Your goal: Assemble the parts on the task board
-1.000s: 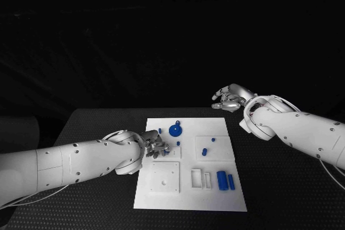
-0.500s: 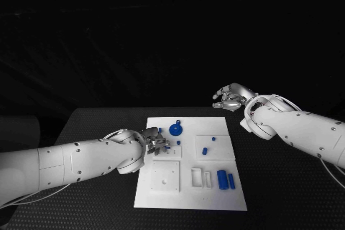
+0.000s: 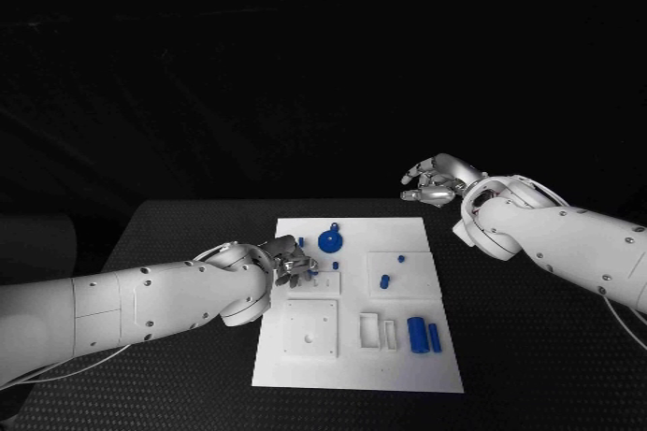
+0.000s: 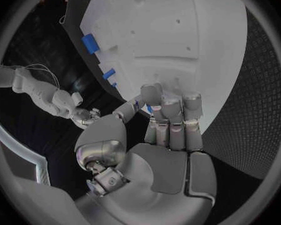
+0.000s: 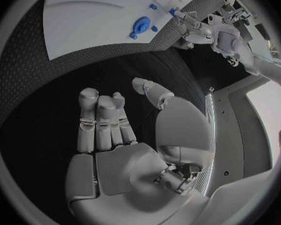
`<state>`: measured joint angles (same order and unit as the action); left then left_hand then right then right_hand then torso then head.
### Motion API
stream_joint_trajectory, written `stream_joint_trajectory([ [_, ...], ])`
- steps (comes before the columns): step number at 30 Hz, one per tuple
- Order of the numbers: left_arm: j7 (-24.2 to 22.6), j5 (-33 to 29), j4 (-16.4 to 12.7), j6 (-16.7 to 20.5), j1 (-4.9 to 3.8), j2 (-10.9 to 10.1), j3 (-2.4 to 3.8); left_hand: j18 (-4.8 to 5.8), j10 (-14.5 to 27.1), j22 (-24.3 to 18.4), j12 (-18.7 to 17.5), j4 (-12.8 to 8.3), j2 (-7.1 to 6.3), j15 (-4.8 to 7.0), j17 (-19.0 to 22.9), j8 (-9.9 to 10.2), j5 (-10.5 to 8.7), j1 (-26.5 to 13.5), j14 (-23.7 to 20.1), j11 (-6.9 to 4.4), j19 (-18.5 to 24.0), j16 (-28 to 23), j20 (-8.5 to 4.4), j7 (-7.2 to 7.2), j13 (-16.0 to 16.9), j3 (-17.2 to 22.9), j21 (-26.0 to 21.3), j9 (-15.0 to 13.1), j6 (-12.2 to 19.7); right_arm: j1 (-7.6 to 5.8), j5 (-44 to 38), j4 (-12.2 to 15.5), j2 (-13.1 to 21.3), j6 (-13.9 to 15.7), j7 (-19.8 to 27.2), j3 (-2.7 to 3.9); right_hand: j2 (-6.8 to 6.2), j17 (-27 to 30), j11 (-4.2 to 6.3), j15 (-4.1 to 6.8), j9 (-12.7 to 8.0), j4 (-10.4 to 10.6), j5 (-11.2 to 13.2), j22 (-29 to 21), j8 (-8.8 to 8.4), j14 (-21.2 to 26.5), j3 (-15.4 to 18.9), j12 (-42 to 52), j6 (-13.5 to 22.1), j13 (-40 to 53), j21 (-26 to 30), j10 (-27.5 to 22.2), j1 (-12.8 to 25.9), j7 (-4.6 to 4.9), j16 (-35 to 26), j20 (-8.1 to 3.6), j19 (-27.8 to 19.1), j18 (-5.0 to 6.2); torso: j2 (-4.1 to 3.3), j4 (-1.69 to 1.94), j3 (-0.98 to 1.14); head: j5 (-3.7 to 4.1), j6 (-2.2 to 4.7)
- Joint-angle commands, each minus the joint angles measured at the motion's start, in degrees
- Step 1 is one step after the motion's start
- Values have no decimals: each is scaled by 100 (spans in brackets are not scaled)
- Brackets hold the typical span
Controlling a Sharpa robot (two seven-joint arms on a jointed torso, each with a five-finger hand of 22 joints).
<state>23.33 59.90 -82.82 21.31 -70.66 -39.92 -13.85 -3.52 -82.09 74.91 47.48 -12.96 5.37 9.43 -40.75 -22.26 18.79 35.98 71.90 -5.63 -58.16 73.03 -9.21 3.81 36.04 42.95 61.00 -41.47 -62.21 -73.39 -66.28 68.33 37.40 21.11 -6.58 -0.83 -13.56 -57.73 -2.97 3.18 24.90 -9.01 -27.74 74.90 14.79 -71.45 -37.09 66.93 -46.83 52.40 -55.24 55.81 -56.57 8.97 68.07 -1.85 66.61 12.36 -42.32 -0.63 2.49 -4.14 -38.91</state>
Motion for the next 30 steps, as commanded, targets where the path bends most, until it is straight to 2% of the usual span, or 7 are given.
stream_joint_trajectory([
  [1,28,75,-27,164,26,0,1,-103,129,84,37,2,112,43,7,-20,11,89,4,-123,-2,17,-450,-445,-6,30,5,-2,-853,1,3,6,3,-49,18,2,22,6,-8,11,-8,35,-31,104,36,45,5,36,15,-10,24,-34,33,61,-19,-26,-1,264,-3,0,-4,1,-11],
  [7,39,83,-34,73,71,2,1,-105,125,86,40,-1,105,46,9,-20,10,93,8,-124,-5,20,-452,-447,-7,41,7,-4,-855,1,3,6,5,-47,17,2,22,6,-8,11,-8,35,-35,105,36,45,5,37,14,-11,24,-34,35,61,-19,-27,-1,264,-5,-1,-11,-3,-25],
  [16,83,163,15,-145,124,34,0,-109,117,89,51,-20,86,51,12,-24,15,106,17,-129,-10,32,-456,-451,-6,64,15,-9,-865,1,3,10,6,-52,15,2,22,6,-8,11,-8,37,-40,105,37,44,6,40,14,-13,24,-34,39,61,-18,-27,-1,264,-8,-4,-7,-2,-42],
  [22,110,263,29,-247,127,39,0,-110,112,91,59,-28,82,52,12,-27,16,112,21,-131,-13,40,-457,-454,-4,73,18,-12,-871,1,5,10,7,-51,16,2,22,6,-8,12,-8,38,-42,105,38,44,7,41,13,-15,24,-33,43,61,-18,-27,0,264,-4,-8,0,-4,-55],
  [30,115,423,49,-351,128,42,0,-112,98,95,88,-57,55,54,10,-39,39,140,37,-140,-24,70,-460,-463,4,95,32,-24,-892,1,7,12,10,-53,15,2,27,5,-8,12,-9,45,-48,105,38,43,8,44,12,-17,24,-33,52,61,-17,-27,1,264,-5,-6,-3,-7,-61],
])
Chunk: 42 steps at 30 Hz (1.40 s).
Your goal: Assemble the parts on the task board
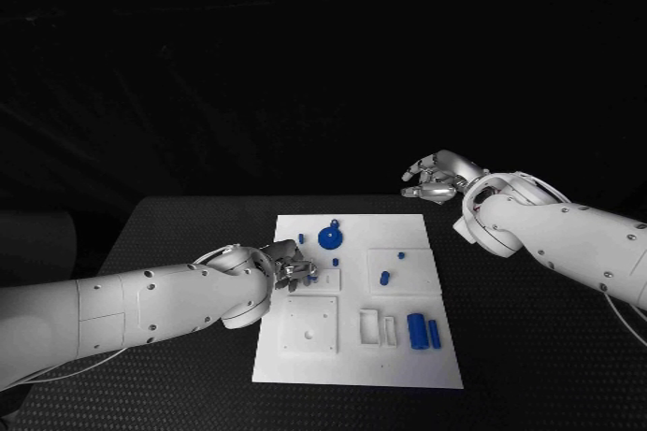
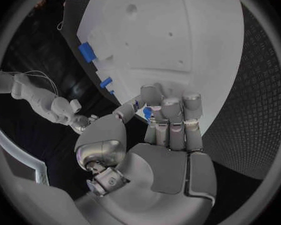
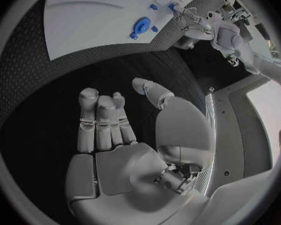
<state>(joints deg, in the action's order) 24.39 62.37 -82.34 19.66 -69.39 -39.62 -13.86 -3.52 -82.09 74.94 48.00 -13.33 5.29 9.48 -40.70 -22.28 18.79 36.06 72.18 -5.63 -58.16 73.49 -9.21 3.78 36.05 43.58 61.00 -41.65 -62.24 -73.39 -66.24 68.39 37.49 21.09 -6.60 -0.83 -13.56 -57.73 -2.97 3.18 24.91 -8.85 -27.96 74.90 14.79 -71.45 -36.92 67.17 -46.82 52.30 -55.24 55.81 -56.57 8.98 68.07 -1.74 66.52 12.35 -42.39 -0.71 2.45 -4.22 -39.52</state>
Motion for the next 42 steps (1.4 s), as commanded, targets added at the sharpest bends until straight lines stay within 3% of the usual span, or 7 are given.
stream_joint_trajectory([
  [1,9,181,-2,-193,1,12,1,-112,97,92,38,-22,59,49,5,-38,41,136,9,-141,-25,25,-461,-461,4,34,33,-7,-890,1,3,7,2,-52,18,2,28,6,-7,12,-9,29,-26,105,38,43,-9,20,12,-8,24,-33,53,60,-17,-38,10,265,2,3,1,3,-7],
  [20,31,196,-11,-411,5,47,1,-114,95,90,68,-25,18,55,11,-46,4,180,15,-147,-33,49,-462,-467,12,49,40,-19,-897,1,12,0,-4,-55,24,2,32,5,-7,13,-10,32,-35,105,40,42,-8,25,10,-12,23,-30,60,59,-15,-39,13,265,0,4,-5,10,2],
  [42,134,209,35,-660,4,69,2,-114,116,82,84,54,-45,62,49,-27,-208,262,-2,-137,-28,55,-461,-456,-8,55,32,-29,-862,1,17,9,9,-52,25,2,32,5,-6,13,-10,34,-41,105,42,41,-7,30,9,-17,22,-28,68,58,-14,-41,15,265,-1,9,-6,10,7],
])
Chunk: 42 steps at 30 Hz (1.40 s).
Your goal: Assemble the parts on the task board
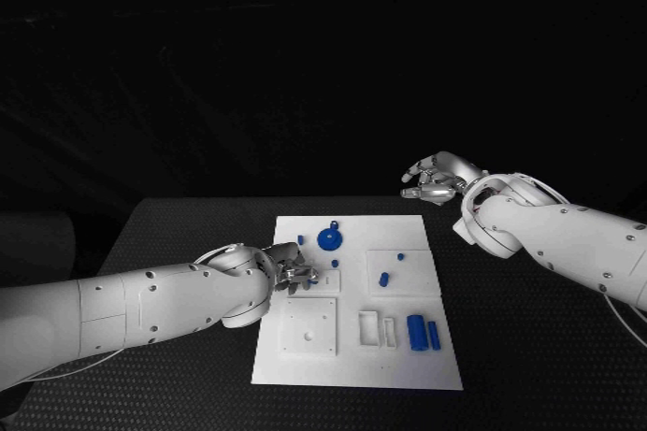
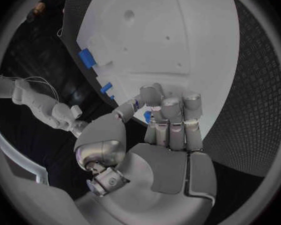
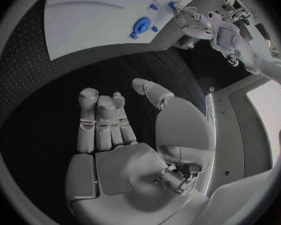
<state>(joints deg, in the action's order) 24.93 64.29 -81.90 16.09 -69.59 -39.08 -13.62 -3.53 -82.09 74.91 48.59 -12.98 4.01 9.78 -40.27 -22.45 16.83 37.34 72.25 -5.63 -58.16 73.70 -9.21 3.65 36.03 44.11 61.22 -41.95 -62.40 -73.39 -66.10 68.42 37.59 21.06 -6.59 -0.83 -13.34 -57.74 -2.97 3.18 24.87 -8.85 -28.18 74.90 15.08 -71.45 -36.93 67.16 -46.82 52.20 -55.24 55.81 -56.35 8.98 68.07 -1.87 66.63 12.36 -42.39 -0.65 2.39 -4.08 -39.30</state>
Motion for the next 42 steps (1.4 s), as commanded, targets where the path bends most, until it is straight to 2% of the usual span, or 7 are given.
stream_joint_trajectory([
  [1,82,17,-4,-309,24,16,-22,-114,117,85,26,13,70,32,8,-9,-16,143,-10,-136,-27,35,-461,-442,-7,3,10,1,-846,1,3,2,-5,-49,24,2,10,5,-6,14,-6,35,-19,105,13,41,-6,31,8,-8,22,-28,46,57,-14,-28,4,264,0,0,2,-4,-17],
  [8,84,9,3,-305,24,30,-22,-116,106,82,54,20,-116,35,27,-17,-146,229,-8,-134,-35,58,-462,-443,-17,-48,12,-3,-867,1,4,12,3,-50,22,2,10,5,-5,14,-6,35,-21,105,14,41,-6,33,6,-9,22,-28,48,57,-13,-28,5,264,1,-1,2,-7,-10],
  [11,78,8,9,-308,24,34,-22,-119,109,77,72,103,-177,39,43,-17,-573,287,-11,-136,-34,73,-462,-448,-25,-78,3,-1,-874,1,4,15,4,-50,22,2,10,5,-5,14,-6,35,-22,105,15,41,-6,33,5,-10,22,-28,49,57,-13,-28,5,264,0,-1,3,-10,-13],
  [22,68,-29,25,-360,23,67,-21,-120,101,78,86,113,-178,39,43,-24,-561,316,-6,-141,-34,86,-463,-449,-22,-71,4,-2,-888,2,4,9,1,-56,23,2,11,5,-4,15,-6,35,-23,105,16,41,-6,34,4,-11,22,-28,50,56,-13,-29,5,264,0,-3,1,-15,-14],
  [31,71,-48,42,-373,23,85,-20,-114,100,81,144,276,-309,34,51,-39,-730,239,-7,-145,-31,128,-456,-456,-9,-164,4,1,-915,11,4,-4,-10,-64,25,2,13,5,-4,15,-5,36,-26,105,18,40,-6,36,1,-13,22,-27,51,56,-13,-29,6,264,-3,-6,5,-4,-9],
  [39,77,-66,49,-345,23,88,-20,-130,126,82,185,564,-573,50,85,-44,-1339,137,-24,-149,-20,156,-464,-462,-24,-235,-7,10,-910,26,4,-11,-13,-75,26,2,15,5,-3,16,-5,34,-27,105,19,40,-7,38,0,-15,22,-25,50,55,-12,-30,7,264,0,1,2,12,-10],
  [42,76,-67,51,-337,23,88,-20,-131,130,82,192,662,-693,53,92,-47,-1394,62,-30,-148,-18,163,-464,-459,-29,-295,-7,8,-906,29,4,-9,-11,-79,27,2,16,5,-3,16,-5,33,-28,105,19,40,-7,39,-1,-15,22,-25,49,54,-12,-30,7,264,1,0,0,12,-11],
])
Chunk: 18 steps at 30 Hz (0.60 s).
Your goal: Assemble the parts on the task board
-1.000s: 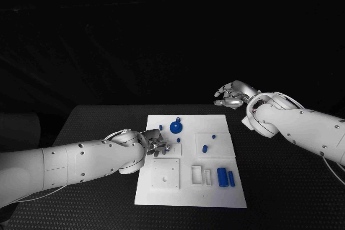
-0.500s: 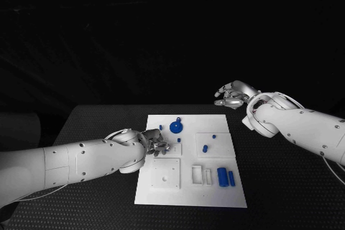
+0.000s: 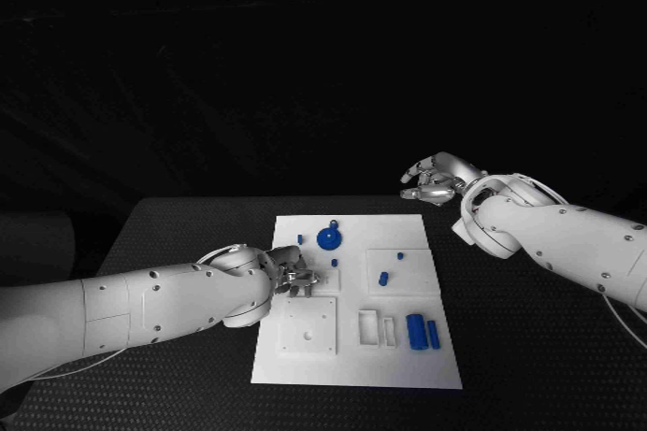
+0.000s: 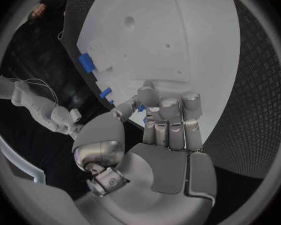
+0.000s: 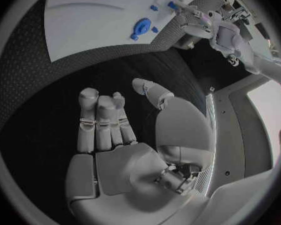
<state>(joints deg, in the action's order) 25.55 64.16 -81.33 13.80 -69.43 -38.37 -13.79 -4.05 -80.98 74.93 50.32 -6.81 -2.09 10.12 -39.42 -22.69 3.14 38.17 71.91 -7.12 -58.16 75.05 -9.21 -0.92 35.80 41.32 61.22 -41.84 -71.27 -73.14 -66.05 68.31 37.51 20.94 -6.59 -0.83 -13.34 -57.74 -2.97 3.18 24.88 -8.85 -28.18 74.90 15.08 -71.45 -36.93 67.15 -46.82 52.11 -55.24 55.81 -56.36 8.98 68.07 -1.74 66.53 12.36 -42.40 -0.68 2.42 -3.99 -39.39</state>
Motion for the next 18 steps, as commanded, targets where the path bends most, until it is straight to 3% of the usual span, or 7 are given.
stream_joint_trajectory([
  [1,15,-55,-7,-104,7,17,-3,-79,20,80,20,67,-112,19,8,-24,-28,-41,2,2,-18,30,-464,-2,-6,-33,-6,-4,-17,5,-2,2,-1,-67,27,2,16,5,-2,17,-6,33,-28,105,19,40,-7,40,-1,-6,22,-25,49,54,-12,-43,17,264,2,2,-2,4,0],
  [18,-1,-85,13,-38,7,-16,-1,-99,31,79,33,328,-360,32,21,-45,-38,-194,-20,0,-5,52,-477,-4,-12,-118,-6,-34,8,19,0,-2,11,-69,27,2,19,6,-1,18,-6,27,-31,105,21,40,-10,44,-2,-10,23,-22,44,53,-12,-44,17,264,-2,-2,-7,16,-10],
])
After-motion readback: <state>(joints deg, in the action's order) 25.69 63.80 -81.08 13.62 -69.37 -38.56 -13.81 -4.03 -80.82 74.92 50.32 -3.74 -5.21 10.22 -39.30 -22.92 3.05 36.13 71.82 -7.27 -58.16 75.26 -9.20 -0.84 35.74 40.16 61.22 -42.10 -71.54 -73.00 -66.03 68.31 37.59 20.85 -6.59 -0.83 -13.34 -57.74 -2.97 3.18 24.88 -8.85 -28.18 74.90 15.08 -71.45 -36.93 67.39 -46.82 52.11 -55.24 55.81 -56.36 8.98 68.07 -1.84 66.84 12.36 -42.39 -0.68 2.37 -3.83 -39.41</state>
